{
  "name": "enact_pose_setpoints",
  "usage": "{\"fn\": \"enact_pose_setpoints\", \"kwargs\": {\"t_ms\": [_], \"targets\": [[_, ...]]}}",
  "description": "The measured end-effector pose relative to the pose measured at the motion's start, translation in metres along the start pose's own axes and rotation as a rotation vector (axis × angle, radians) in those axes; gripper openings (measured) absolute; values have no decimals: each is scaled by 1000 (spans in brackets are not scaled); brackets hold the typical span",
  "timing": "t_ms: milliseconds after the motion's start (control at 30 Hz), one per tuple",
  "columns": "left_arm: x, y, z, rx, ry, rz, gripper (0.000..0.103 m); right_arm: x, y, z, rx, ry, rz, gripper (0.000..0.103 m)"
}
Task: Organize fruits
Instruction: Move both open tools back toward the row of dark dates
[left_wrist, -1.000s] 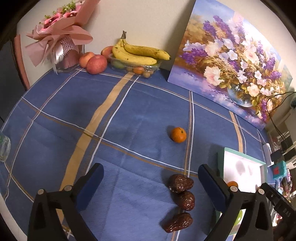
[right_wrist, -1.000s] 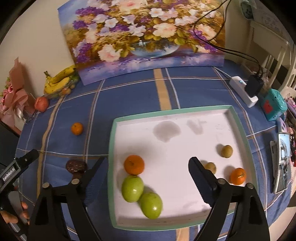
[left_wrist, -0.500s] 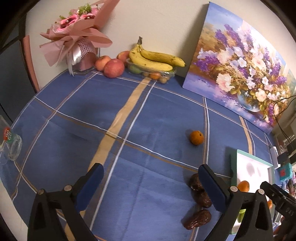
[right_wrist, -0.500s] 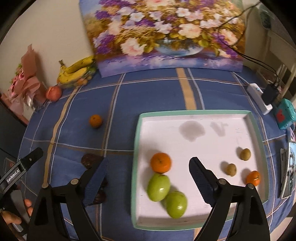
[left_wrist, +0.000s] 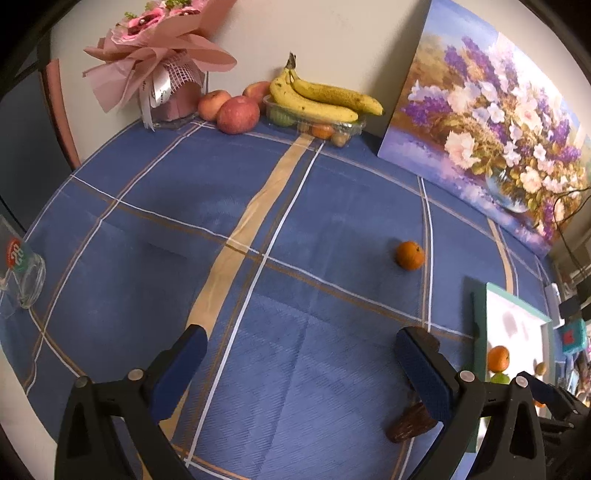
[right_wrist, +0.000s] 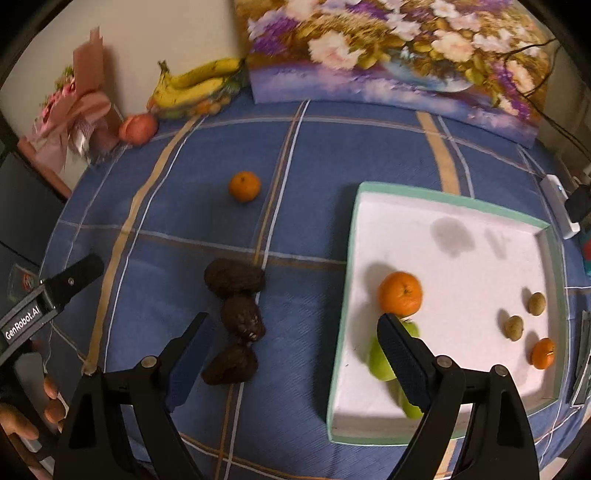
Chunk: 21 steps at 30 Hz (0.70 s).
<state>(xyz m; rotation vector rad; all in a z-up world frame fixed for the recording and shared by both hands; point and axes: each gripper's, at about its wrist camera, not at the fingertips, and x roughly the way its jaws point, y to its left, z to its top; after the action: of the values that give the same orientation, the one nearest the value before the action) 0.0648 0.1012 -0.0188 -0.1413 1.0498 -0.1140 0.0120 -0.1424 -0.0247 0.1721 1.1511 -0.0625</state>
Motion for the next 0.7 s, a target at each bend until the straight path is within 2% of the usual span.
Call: {"fn": "enact_pose_setpoints", "kwargs": {"t_ms": [200, 367, 700], "targets": [[16, 3, -3, 26, 61, 46, 103, 18, 16, -7, -57, 73, -6, 90], [15, 7, -3, 54, 54, 112, 103, 26, 28, -12, -115, 105, -4, 90], [15, 5, -3, 82, 52, 106, 103, 49, 51, -27, -210, 182, -11, 90]]}}
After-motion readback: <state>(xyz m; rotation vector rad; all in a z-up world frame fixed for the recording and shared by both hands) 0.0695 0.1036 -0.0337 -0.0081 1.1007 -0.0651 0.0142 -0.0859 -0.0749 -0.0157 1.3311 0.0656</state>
